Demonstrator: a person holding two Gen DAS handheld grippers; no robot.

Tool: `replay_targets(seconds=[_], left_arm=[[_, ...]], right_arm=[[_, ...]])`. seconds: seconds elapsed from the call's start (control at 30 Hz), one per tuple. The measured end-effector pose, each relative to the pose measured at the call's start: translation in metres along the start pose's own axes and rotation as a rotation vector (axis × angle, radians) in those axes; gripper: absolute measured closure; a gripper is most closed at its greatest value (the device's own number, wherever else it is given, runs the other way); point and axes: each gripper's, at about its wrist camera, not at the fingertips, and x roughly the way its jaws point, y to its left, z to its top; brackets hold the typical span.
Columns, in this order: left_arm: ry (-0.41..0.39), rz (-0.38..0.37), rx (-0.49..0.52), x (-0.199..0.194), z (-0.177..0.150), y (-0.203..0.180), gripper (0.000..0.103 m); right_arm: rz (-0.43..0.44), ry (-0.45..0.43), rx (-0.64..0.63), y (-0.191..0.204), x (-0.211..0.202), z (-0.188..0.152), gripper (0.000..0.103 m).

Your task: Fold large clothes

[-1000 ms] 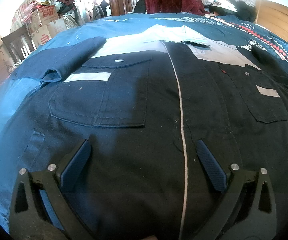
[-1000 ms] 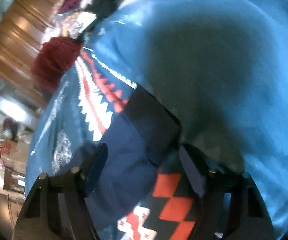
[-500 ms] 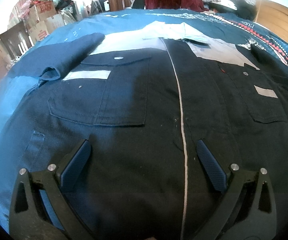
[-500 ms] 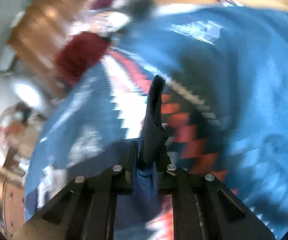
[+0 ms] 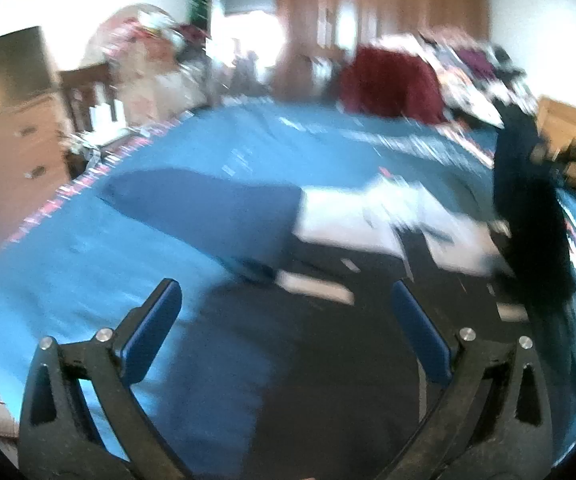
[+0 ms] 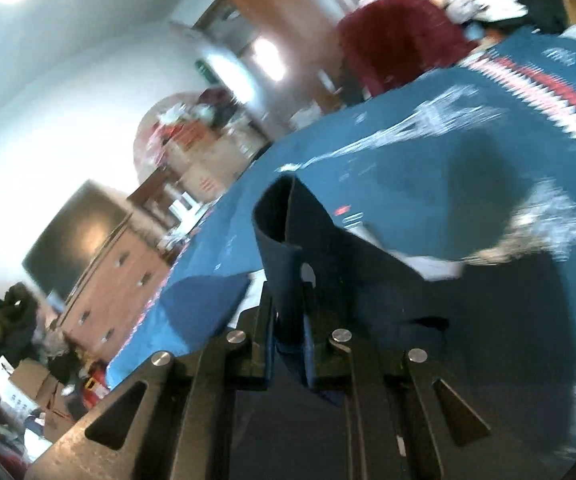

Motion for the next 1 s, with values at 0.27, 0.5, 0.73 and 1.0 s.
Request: replay_targets(seconds=[0.27,0.5,0.73,1.0], left_arm=[[-0.013,0.151,-0.008,0.010,0.018,0.073,0.000],[0.017,0.177,-0.025,0.025,0.007,0.095,0.000],[0.082,-0.064,0.000,0.046,0.015,0.042,0.000],[0.409,-0.418,-0.035,0.168,0.022,-0.081,0.039]], right_arm=[[0.023,0.149,0.041,0.040,0.198,-0.040,0.089],[-0.019,0.271,0.043,0.041,0.282,-0.089,0.077],[-0.028,0.118,-0.041,0.056,0.173,-0.081,0.026],[-0.241,0.028,0.085,-0.010,0.041,-0.140,0.023]])
